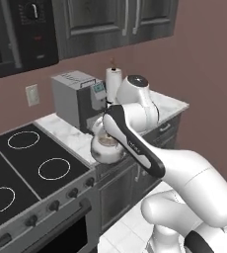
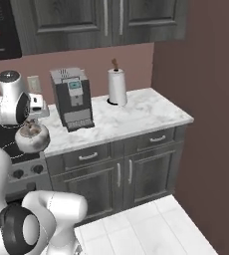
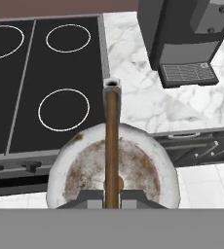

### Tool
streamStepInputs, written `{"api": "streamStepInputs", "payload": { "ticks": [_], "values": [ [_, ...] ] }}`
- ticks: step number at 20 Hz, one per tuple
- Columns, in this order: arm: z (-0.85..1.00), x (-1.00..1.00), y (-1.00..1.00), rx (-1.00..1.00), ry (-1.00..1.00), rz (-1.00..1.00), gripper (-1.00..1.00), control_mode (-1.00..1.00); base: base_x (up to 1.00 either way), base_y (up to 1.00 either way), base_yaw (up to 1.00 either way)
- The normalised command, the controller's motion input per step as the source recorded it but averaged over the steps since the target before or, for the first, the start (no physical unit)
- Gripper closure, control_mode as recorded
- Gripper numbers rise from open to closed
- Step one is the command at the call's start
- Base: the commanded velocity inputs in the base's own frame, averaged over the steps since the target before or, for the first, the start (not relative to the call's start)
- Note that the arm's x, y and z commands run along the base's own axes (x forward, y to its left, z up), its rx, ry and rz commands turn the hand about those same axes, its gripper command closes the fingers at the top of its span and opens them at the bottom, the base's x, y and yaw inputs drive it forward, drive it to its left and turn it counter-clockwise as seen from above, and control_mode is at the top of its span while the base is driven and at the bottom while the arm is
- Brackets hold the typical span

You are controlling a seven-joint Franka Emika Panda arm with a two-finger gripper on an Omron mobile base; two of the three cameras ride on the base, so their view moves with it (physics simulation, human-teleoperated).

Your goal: The kettle is done boiling. Turn off the stove, then wait for 300 timesteps before moving the kettle to the dining table.

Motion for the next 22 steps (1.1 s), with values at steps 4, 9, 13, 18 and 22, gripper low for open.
{"api": "streamStepInputs", "payload": {
  "ticks": [4, 9, 13, 18, 22],
  "values": [
    [0.00, 0.00, 0.00, 0.00, 0.00, 0.00, 1.00, 1.00, -0.22, -0.12, -0.41],
    [0.00, 0.00, 0.00, 0.00, 0.00, 0.00, 1.00, 1.00, -0.19, -0.07, -0.30],
    [0.00, 0.00, 0.00, 0.00, 0.00, 0.00, 1.00, 1.00, -0.45, -0.12, -0.33],
    [0.00, 0.00, 0.00, 0.00, 0.00, 0.00, 1.00, 1.00, -0.76, -0.12, -0.39],
    [0.00, 0.00, 0.00, 0.00, 0.00, 0.00, 1.00, 1.00, -0.90, -0.02, -0.39]
  ]
}}
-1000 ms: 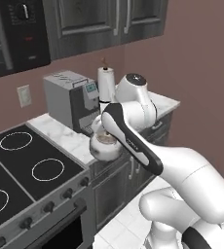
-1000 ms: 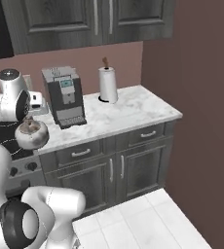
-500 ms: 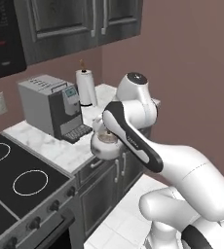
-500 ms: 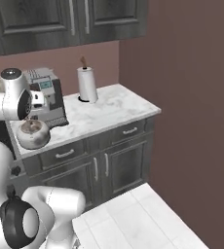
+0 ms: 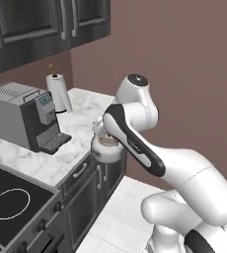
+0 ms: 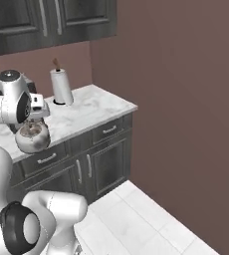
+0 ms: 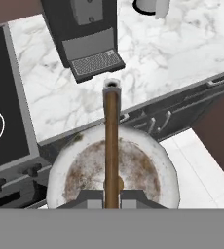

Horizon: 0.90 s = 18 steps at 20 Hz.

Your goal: The kettle is done boiling. Turn off the stove, then wait for 300 timesteps before moving the kettle to the dining table.

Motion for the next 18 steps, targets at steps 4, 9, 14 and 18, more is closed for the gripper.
{"api": "streamStepInputs", "payload": {
  "ticks": [4, 9, 14, 18],
  "values": [
    [0.00, 0.00, 0.00, 0.00, 0.00, 0.00, 1.00, 1.00, -0.89, 0.00, -0.37],
    [0.00, 0.00, 0.00, 0.00, 0.00, 0.00, 1.00, 1.00, -0.95, 0.00, -0.38],
    [0.00, 0.00, 0.00, 0.00, 0.00, 0.00, 1.00, 1.00, -1.00, -0.01, -0.39],
    [0.00, 0.00, 0.00, 0.00, 0.00, 0.00, 1.00, 1.00, -0.98, -0.07, -0.40]
  ]
}}
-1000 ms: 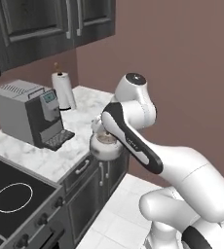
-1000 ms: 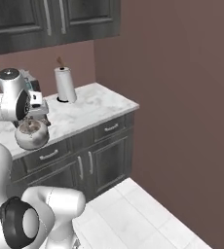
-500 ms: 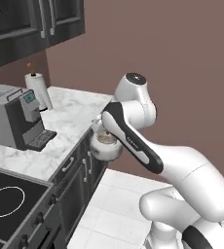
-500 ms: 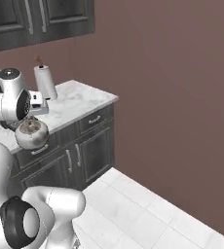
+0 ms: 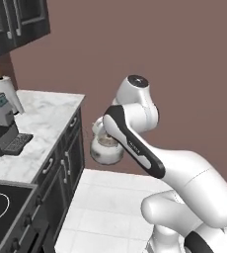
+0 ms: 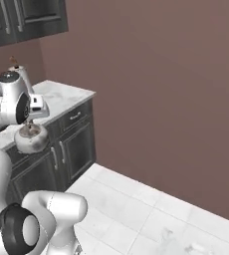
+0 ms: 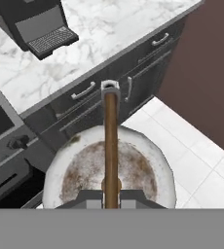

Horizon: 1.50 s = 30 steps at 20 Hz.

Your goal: The kettle is done boiling. Turn off the stove, then wait for 300 timesteps before moving the kettle to the dining table.

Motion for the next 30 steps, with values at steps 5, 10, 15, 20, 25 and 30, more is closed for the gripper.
{"api": "streamStepInputs", "payload": {
  "ticks": [5, 10, 15, 20, 25, 30],
  "values": [
    [0.00, 0.00, 0.00, 0.00, 0.00, 0.00, 1.00, 1.00, -0.93, -0.16, -0.41],
    [0.00, 0.00, 0.00, 0.00, 0.00, 0.00, 1.00, 1.00, -0.90, -0.23, -0.41],
    [0.00, 0.00, 0.00, 0.00, 0.00, 0.00, 1.00, 1.00, -0.87, -0.25, -0.42],
    [0.00, 0.00, 0.00, 0.00, 0.00, 0.00, 1.00, 1.00, -0.77, -0.25, -0.41],
    [0.00, 0.00, 0.00, 0.00, 0.00, 0.00, 1.00, 1.00, -0.64, -0.12, -0.41],
    [0.00, 0.00, 0.00, 0.00, 0.00, 0.00, 1.00, 1.00, -0.87, -0.02, -0.39]
  ]
}}
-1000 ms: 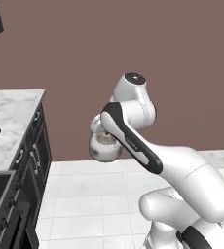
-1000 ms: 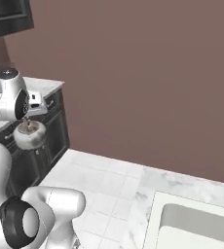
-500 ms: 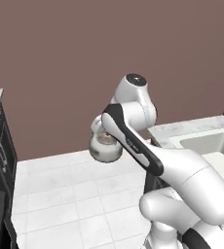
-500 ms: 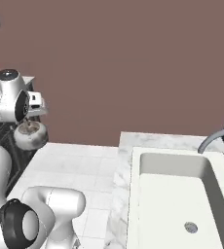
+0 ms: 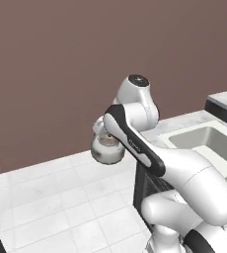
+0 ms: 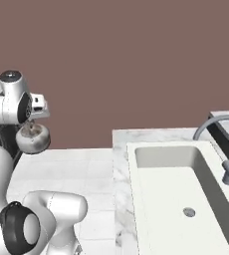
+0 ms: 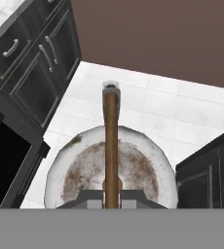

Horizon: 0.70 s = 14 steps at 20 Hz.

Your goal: The kettle is done boiling. Turn off the stove, then wait for 300 timesteps before moving the kettle to the dining table.

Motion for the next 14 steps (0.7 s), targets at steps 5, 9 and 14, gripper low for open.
{"api": "streamStepInputs", "payload": {
  "ticks": [5, 9, 14],
  "values": [
    [0.00, 0.00, 0.00, 0.00, 0.00, 0.00, 1.00, 1.00, -1.00, 0.00, -0.34],
    [0.00, 0.00, 0.00, 0.00, 0.00, 0.00, 1.00, 1.00, -0.92, 0.00, -0.34],
    [0.00, 0.00, 0.00, 0.00, 0.00, 0.00, 1.00, 1.00, -0.86, 0.00, -0.34]
  ]
}}
